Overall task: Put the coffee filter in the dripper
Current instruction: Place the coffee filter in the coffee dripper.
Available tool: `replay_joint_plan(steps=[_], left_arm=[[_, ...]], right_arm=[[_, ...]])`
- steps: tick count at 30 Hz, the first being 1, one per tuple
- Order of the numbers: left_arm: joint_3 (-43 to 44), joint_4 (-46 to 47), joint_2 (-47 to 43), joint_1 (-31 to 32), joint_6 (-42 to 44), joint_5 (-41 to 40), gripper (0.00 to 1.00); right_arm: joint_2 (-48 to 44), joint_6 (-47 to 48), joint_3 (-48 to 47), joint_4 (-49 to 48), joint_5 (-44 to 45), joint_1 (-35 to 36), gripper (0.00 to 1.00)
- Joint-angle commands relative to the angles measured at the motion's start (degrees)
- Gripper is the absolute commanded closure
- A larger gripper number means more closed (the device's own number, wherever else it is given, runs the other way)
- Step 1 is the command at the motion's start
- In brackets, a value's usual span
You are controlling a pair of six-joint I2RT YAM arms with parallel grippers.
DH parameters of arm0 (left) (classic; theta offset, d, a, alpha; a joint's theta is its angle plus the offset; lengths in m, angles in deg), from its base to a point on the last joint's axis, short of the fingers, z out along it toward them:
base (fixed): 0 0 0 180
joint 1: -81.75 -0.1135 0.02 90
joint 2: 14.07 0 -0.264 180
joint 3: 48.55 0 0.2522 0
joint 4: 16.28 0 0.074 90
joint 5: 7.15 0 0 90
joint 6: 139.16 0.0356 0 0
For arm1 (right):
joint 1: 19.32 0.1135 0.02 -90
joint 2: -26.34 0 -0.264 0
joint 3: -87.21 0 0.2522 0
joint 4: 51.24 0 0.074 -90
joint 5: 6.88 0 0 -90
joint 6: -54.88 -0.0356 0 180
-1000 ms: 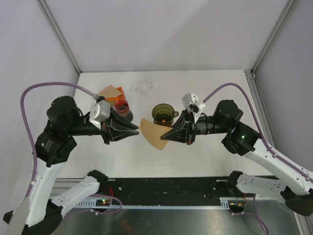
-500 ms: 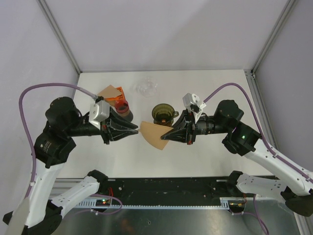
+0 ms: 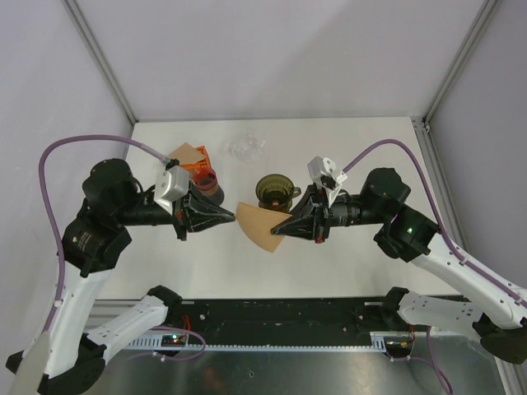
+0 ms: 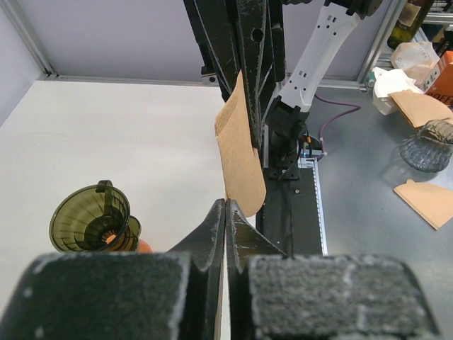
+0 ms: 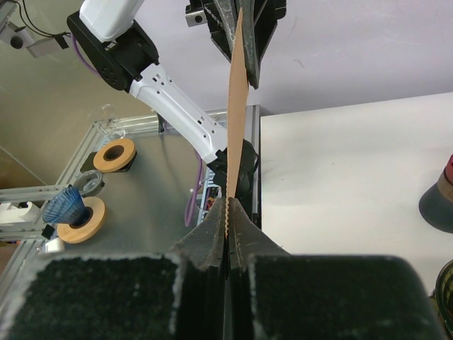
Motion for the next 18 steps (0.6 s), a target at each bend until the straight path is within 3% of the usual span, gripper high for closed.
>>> replay_joint_plan(steps=[1,18], left_arm=[[1.9,0.2,0.5,0.3,0.5,1.7,0.99],[3.2,0.5,1.2,0.4,1.7,4.2,1.00]], right_arm=[[-0.3,-0.5,-2.0,-2.0,-0.5,-0.1,1.00],[0.1,-0.7,-1.9,-2.3,-1.5,-0.1,1.00]])
